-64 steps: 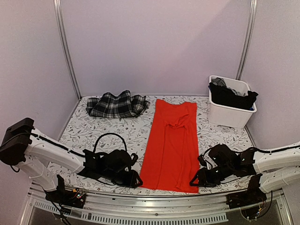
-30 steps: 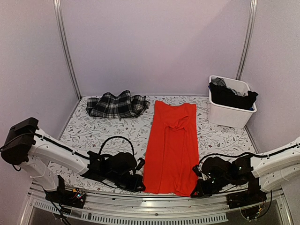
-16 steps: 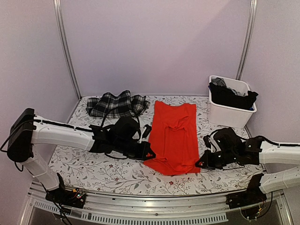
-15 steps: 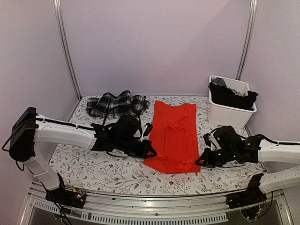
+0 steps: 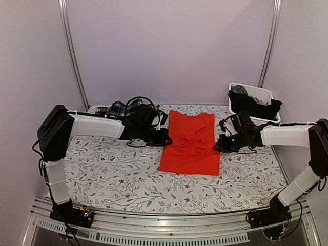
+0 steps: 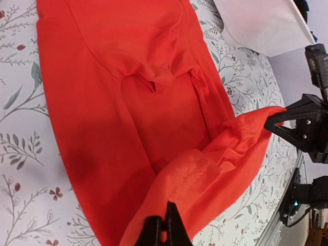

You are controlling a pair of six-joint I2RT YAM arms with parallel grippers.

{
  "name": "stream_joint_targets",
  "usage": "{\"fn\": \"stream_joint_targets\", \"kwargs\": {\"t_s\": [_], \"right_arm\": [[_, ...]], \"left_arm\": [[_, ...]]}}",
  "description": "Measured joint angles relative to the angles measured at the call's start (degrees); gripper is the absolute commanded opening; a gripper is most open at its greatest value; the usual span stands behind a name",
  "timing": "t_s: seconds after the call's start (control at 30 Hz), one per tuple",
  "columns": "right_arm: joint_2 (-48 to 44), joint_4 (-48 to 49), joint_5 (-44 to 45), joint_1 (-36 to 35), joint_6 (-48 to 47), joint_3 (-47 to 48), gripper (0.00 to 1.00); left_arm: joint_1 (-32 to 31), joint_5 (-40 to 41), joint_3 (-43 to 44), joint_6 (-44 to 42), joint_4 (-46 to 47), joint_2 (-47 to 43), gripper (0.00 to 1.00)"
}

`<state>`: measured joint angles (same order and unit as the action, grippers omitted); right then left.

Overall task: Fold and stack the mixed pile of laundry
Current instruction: Fold the rectangle-folded T-shirt at the center of the board.

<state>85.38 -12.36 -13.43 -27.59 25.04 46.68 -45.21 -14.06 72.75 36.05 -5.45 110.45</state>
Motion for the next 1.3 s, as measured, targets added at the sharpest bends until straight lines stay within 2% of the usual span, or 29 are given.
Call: {"fn": "stream_joint_targets", "kwargs": {"t_s": [0.27, 0.53, 0.83, 1.07, 1.1, 1.13, 1.23, 1.3], "right_arm": [[10.5, 3.2, -3.1, 5.9, -6.0, 7.5, 0.00], [20.5, 6.4, -5.7, 6.1, -8.9, 13.8, 0.00], [21.9, 6.5, -5.8, 6.6, -10.2, 14.9, 0.00], [22.6, 6.5, -5.7, 7.9, -10.8, 17.2, 0.00], [22.9, 6.6, -5.7, 7.9, -10.8, 17.6, 0.02], [23.5, 6.8, -5.7, 7.9, -10.8, 18.0, 0.08], [25.2, 6.8, -5.7, 7.9, -10.8, 19.3, 0.34], [26.0, 6.3, -5.3, 7.9, -11.0, 19.8, 0.45]], "left_arm": [[4.9, -1.4, 10.1, -3.3, 0.3, 9.8, 0.00], [7.4, -3.2, 12.3, -3.8, 0.5, 15.3, 0.00], [8.5, -4.7, 12.5, -4.3, 2.4, 15.3, 0.00], [9.4, -4.9, 16.4, -4.4, 3.3, 17.8, 0.00], [9.7, -5.0, 16.6, -4.4, 3.5, 18.3, 0.01], [10.1, -5.1, 16.6, -4.4, 3.5, 19.0, 0.06], [11.0, -5.6, 17.2, -4.3, 3.5, 20.9, 0.29], [11.4, -5.8, 17.3, -4.8, 3.0, 21.2, 0.38]]}}
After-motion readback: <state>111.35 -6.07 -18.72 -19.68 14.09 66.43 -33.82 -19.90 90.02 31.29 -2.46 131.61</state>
